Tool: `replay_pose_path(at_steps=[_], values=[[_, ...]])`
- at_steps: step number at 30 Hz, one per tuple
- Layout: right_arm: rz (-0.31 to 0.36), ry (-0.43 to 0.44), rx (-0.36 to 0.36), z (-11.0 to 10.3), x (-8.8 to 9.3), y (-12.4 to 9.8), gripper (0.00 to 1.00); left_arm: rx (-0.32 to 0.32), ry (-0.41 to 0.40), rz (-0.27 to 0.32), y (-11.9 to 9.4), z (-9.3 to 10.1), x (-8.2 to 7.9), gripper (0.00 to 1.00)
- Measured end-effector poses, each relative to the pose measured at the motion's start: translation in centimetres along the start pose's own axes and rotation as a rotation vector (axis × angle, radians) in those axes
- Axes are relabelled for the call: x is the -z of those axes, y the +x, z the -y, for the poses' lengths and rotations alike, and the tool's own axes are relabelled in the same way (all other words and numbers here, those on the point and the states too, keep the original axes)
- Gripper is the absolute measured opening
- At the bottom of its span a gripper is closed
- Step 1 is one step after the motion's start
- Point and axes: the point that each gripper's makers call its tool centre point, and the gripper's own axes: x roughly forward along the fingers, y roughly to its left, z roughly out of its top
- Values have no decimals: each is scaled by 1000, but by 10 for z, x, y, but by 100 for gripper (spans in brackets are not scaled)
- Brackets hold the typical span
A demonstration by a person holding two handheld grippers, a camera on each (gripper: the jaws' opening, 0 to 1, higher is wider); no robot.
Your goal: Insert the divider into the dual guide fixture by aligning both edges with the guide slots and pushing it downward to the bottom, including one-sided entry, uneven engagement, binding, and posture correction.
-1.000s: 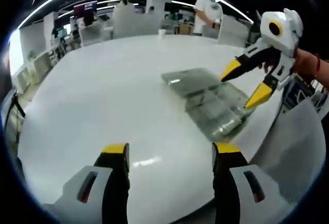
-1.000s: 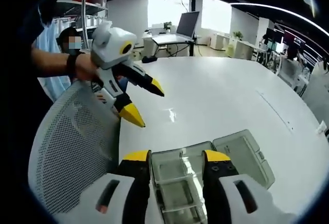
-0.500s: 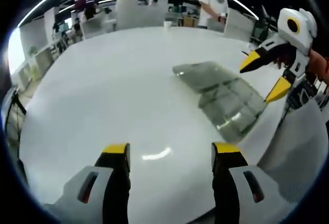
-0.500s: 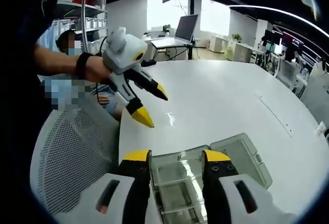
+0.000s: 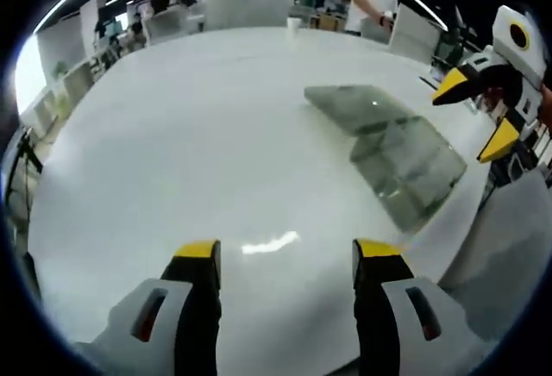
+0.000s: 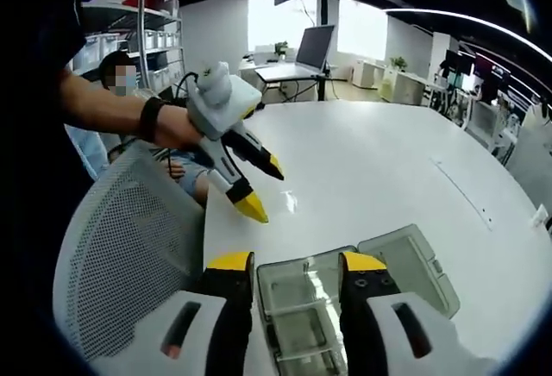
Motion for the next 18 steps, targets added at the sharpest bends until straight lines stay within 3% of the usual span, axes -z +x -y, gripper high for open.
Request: replay_pose_path(at_steps=[18], values=[[-3, 14, 10, 2, 4, -1, 34, -57, 4, -54, 11, -10, 10, 51]])
